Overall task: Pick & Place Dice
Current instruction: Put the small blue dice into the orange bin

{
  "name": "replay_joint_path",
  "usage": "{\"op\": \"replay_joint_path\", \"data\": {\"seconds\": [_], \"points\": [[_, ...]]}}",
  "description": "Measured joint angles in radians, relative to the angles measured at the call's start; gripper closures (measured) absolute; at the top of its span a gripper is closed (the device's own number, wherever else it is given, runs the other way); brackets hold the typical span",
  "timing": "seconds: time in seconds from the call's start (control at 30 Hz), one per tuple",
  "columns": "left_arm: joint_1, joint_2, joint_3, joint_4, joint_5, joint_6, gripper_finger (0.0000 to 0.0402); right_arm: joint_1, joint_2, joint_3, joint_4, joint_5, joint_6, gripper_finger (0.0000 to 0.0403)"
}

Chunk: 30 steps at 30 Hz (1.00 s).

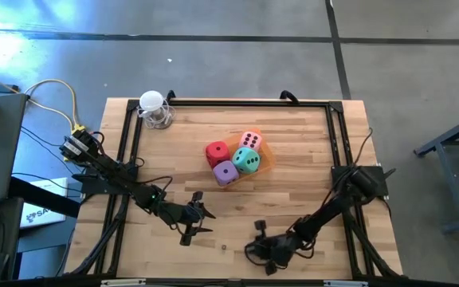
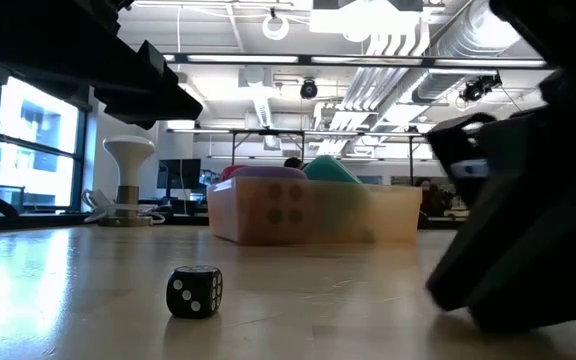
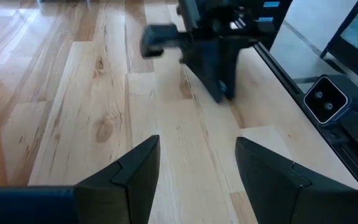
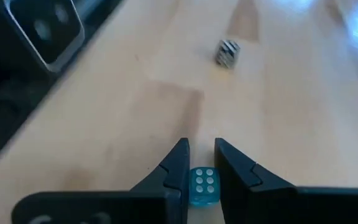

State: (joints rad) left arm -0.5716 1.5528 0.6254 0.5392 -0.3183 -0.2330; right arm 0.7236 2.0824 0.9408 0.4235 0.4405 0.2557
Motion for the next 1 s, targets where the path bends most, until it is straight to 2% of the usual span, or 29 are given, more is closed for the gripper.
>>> {"op": "replay_joint_path", "data": {"seconds": [0.27,0.5,0.7,0.83,1.0], "points": [[0.014,0.000,0.000,0.000,0.000,0.000,0.0201,-0.024,-0.206,-0.003,-0.391,0.227,0.096,0.0361],[0.023,0.000,0.000,0.000,0.000,0.000,0.0201,-0.123,-0.377,-0.001,-0.632,0.443,0.287,0.0352],[0.023,0.000,0.000,0.000,0.001,0.000,0.0201,-0.263,-0.454,-0.001,-0.711,0.452,0.291,0.0362],[0.023,0.000,0.000,-0.001,0.001,-0.001,0.0201,-0.372,-0.460,0.000,-0.748,0.437,0.296,0.0360],[0.019,0.000,0.000,-0.004,0.002,-0.001,0.0201,-0.493,-0.455,0.000,-0.800,0.343,0.364,0.0355]]}}
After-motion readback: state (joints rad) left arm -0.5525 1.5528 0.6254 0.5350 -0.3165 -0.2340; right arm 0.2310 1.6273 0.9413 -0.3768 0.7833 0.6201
